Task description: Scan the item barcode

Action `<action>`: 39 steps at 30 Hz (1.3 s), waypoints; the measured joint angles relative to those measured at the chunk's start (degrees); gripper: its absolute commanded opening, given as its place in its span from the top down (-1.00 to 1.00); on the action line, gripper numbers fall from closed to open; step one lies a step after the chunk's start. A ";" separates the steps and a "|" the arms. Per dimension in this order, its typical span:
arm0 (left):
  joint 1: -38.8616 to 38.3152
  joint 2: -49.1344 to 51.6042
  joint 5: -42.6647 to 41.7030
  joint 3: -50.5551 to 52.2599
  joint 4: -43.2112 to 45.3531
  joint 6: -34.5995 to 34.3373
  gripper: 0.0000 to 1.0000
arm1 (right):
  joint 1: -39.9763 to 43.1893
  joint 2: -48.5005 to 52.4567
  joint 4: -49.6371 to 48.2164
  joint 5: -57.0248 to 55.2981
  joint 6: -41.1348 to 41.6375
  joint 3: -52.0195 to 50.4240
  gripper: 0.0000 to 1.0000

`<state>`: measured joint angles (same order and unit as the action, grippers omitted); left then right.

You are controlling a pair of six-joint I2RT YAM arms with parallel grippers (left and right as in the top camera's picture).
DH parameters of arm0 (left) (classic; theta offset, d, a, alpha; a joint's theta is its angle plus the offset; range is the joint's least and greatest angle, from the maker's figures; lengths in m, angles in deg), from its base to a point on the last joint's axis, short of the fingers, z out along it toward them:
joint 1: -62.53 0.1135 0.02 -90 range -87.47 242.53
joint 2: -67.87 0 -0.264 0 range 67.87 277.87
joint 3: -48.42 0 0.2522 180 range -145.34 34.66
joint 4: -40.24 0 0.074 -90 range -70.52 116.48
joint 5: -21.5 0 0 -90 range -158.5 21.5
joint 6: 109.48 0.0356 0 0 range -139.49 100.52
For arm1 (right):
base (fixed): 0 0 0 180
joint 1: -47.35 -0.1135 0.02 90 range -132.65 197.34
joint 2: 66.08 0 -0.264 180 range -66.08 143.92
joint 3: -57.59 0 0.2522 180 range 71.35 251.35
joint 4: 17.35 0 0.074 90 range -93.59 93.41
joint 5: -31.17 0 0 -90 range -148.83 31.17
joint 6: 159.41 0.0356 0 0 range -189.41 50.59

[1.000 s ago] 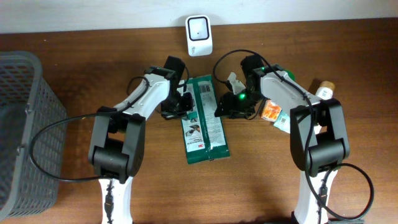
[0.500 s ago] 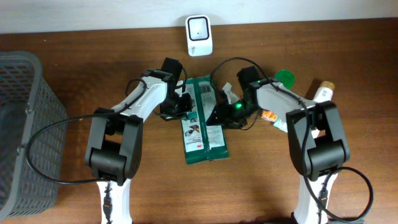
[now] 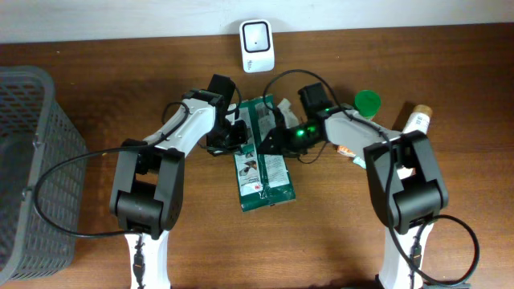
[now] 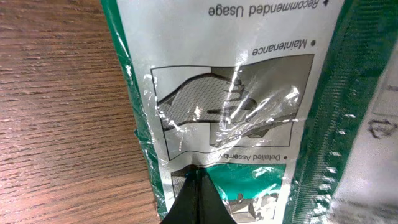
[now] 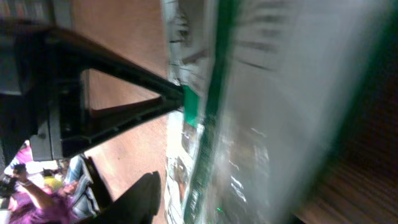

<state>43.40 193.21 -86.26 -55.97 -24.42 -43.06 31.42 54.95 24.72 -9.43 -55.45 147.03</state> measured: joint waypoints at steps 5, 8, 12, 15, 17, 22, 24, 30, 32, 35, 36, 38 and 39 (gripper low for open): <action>0.00 0.00 0.00 0.00 0.00 0.00 1.00 | 1.16 0.00 4.13 0.09 -0.94 0.00 0.53; 0.00 0.00 0.00 0.02 0.00 -0.02 1.00 | 0.42 0.00 7.50 0.31 -2.64 0.00 0.35; 0.04 0.00 0.00 0.04 0.00 -0.02 1.00 | -0.52 0.00 10.40 1.11 -4.52 -0.02 0.28; 0.04 0.00 0.00 0.04 0.02 -0.02 1.00 | -0.68 0.00 10.34 1.14 -5.05 -0.04 0.70; 0.04 0.00 0.00 0.04 0.00 -0.02 1.00 | -0.68 0.00 9.84 1.09 -5.03 -0.07 0.90; 0.04 0.00 0.02 0.04 -0.04 -0.02 1.00 | 0.37 0.00 7.15 1.31 -5.16 -0.17 0.91; 0.04 0.00 0.00 0.04 -0.28 -0.02 1.00 | 1.66 0.00 6.03 1.51 -5.11 -0.13 0.92; -0.02 0.00 -0.68 0.22 -1.38 0.00 1.00 | 3.76 0.00 6.36 3.06 -5.14 3.78 0.92; 0.20 0.02 -0.70 0.31 -2.23 0.57 1.00 | 4.04 0.00 7.28 3.43 -5.20 5.44 0.92; 2.14 0.00 -0.22 -1.20 -6.38 2.03 1.00 | 5.16 -0.02 9.57 4.28 -6.64 7.21 0.92; 3.39 -0.07 0.02 -2.21 -6.93 2.49 1.00 | 5.75 -0.02 10.40 4.37 -7.28 7.63 0.92; 6.01 -0.39 0.22 -4.24 -6.95 3.08 0.93 | 6.84 -0.17 13.16 4.70 -8.90 8.11 0.92; 8.17 -1.14 0.42 -5.55 -6.93 3.26 0.92 | 7.37 -0.46 14.95 4.94 -10.14 8.35 0.92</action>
<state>51.57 192.07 -85.84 -61.52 -31.35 -39.80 38.79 54.50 39.67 -4.49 -65.60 155.38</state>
